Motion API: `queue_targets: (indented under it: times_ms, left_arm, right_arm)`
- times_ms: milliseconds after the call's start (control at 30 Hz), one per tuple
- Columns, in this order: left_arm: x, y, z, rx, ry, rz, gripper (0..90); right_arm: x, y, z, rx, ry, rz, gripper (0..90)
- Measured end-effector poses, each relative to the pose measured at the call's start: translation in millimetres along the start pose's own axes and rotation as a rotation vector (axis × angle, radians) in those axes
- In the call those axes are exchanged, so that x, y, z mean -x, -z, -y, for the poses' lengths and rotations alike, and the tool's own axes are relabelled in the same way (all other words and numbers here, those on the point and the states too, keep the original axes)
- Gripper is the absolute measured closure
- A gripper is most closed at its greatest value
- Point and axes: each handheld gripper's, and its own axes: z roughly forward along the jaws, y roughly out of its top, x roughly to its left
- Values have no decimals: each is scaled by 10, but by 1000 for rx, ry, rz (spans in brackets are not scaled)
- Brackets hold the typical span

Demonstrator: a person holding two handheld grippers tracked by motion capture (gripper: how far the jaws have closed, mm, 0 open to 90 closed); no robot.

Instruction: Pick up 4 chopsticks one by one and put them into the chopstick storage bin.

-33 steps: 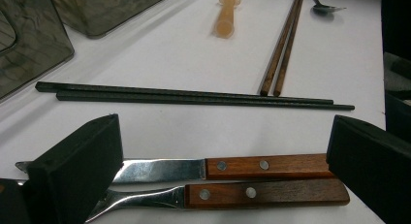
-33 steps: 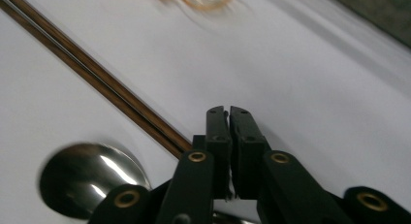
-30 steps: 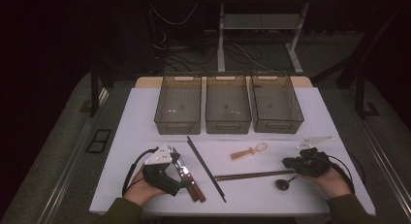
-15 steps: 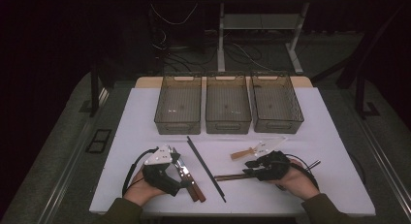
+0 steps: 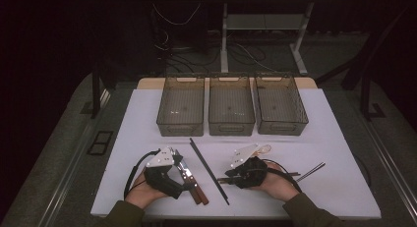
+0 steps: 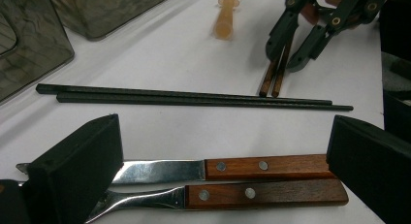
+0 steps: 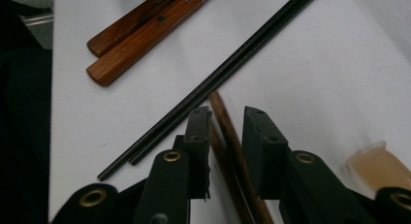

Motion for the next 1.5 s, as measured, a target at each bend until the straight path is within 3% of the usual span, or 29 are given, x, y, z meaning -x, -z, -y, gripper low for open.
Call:
queue_targets:
  times_ms: [300,600,1000,1133,1300,1500]
  left_arm:
    - [-1,6,-1,-2,-4,1,0]
    - [4,2,-2,1,-1,1,0]
    - [2,1,0,0,-3,2,0]
    - [0,-4,0,-1,-3,2,0]
    - [-1,-2,0,-1,-2,2,0]
    - [-4,2,0,-2,-3,3,0]
  right_arm:
    - [2,-160,-36,-20,51,-11,713]
    - [57,-166,-42,-13,61,-15,744]
    - [290,-202,-82,-1,12,44,753]
    - [336,-230,-116,3,-26,64,756]
    - [356,-244,-144,-1,-28,91,752]
    - [341,-21,-116,54,-71,89,664]
